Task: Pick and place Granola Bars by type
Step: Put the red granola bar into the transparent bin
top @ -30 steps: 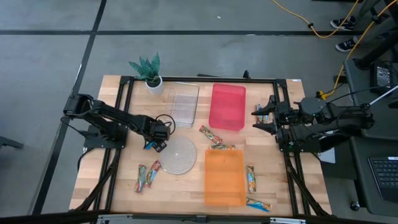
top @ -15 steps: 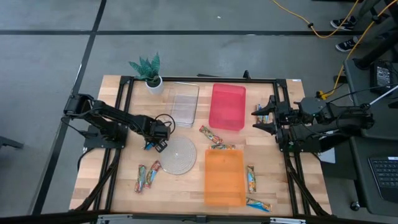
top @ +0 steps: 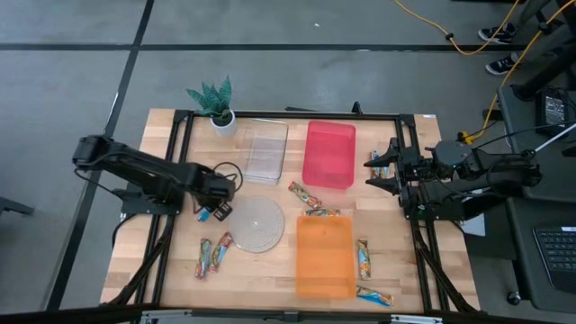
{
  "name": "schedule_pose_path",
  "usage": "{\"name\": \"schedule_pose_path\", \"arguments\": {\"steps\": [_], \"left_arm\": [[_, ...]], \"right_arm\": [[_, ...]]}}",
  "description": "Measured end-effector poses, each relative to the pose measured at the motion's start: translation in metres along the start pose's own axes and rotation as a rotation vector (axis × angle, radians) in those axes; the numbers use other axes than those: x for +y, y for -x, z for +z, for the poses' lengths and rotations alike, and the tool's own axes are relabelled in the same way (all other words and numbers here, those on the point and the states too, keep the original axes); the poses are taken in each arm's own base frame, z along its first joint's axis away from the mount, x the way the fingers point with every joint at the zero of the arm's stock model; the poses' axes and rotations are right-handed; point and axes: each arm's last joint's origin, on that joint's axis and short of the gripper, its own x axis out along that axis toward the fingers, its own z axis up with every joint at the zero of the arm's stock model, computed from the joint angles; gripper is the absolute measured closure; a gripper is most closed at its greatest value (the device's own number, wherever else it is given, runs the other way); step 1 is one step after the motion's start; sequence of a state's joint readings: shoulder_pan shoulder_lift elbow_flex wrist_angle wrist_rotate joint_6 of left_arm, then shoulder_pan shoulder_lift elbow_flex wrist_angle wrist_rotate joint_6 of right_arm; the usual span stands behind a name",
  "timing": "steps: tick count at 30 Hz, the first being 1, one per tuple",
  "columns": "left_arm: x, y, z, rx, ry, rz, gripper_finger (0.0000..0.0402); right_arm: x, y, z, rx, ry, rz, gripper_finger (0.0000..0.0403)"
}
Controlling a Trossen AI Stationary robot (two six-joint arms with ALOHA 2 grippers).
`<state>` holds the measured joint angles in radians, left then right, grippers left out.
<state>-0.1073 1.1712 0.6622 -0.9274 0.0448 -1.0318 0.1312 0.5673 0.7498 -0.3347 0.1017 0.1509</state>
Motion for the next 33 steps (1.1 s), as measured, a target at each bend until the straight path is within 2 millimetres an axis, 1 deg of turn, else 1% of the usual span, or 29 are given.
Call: {"name": "schedule_pose_path", "arguments": {"steps": [4,8,10,16,18,20,22,26,29,33], "left_arm": [[0.003,0.029,-0.004,-0.098,0.024,-0.139,0.0362],[0.004,0.065,-0.004,-0.269,0.025,-0.265,0.0365],[0.003,0.087,-0.003,-0.369,0.004,-0.331,0.0368],[0.0,0.154,-0.002,-0.607,-0.138,-0.467,0.0367],[-0.001,0.171,-0.003,-0.652,-0.201,-0.496,0.0367],[0.0,0.185,-0.004,-0.688,-0.25,-0.521,0.0367],[0.0,0.193,-0.004,-0.72,-0.276,-0.536,0.0366],[-0.001,0.198,-0.004,-0.753,-0.291,-0.534,0.0364],[-0.003,0.197,-0.001,-0.753,-0.283,-0.517,0.0364],[-0.007,0.193,0.01,-0.757,-0.278,-0.486,0.0366]], "right_arm": [[0.0,0.0,0.0,0.0,0.001,0.0,0.0162],[0.0,0.0,0.0,0.0,0.002,-0.001,0.0162],[0.0,0.0,0.0,0.0,0.002,-0.001,0.0162],[0.0,0.0,0.0,0.0,0.002,-0.001,0.0162],[0.0,0.0,0.0,0.0,0.002,-0.001,0.0162],[0.0,0.0,0.0,0.0,0.002,-0.002,0.0162],[0.0,0.0,0.0,0.0,0.0,-0.001,0.0162],[0.0,0.0,0.0,0.0,-0.001,-0.002,0.0162],[0.0,0.0,0.0,0.0,-0.001,-0.002,0.0162],[0.0,0.0,0.0,0.0,-0.001,-0.001,0.0162]]}}
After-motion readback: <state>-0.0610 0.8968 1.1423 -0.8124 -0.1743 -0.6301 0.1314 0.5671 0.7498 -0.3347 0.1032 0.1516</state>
